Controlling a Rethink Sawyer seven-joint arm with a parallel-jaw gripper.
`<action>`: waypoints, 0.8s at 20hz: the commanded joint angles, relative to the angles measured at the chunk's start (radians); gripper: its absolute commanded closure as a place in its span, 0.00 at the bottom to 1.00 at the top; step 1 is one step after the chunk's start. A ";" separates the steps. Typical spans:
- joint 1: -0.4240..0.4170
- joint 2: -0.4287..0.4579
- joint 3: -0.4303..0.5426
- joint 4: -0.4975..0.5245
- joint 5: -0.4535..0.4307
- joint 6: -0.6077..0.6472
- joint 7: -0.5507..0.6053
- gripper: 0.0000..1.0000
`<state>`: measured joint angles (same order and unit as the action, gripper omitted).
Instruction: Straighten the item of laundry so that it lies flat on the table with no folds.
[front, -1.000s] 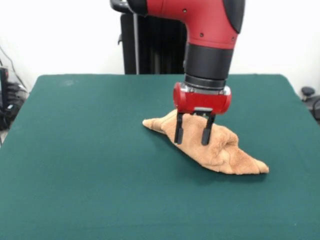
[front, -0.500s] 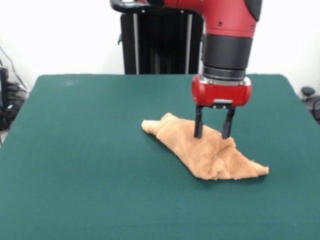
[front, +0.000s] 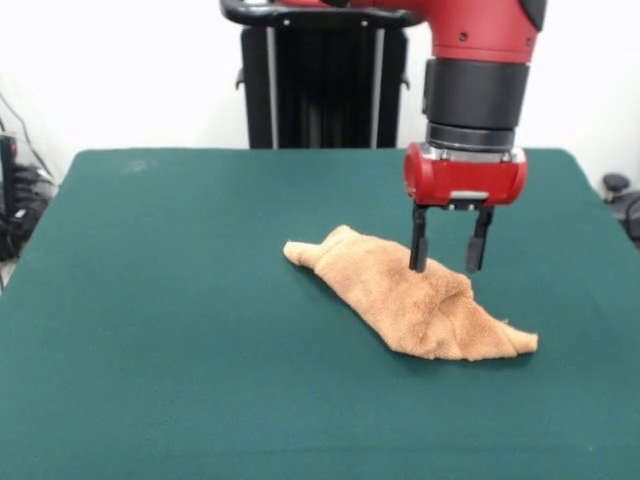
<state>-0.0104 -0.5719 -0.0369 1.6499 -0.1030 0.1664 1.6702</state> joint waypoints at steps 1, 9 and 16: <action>0.030 0.056 0.076 0.081 0.046 0.093 0.178 0.00; 0.066 0.119 0.029 0.039 0.055 0.038 0.211 0.00; 0.094 0.223 -0.005 -0.018 0.072 -0.053 0.229 0.00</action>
<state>0.0452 -0.5037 -0.0623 1.6458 -0.0837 0.1553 1.6702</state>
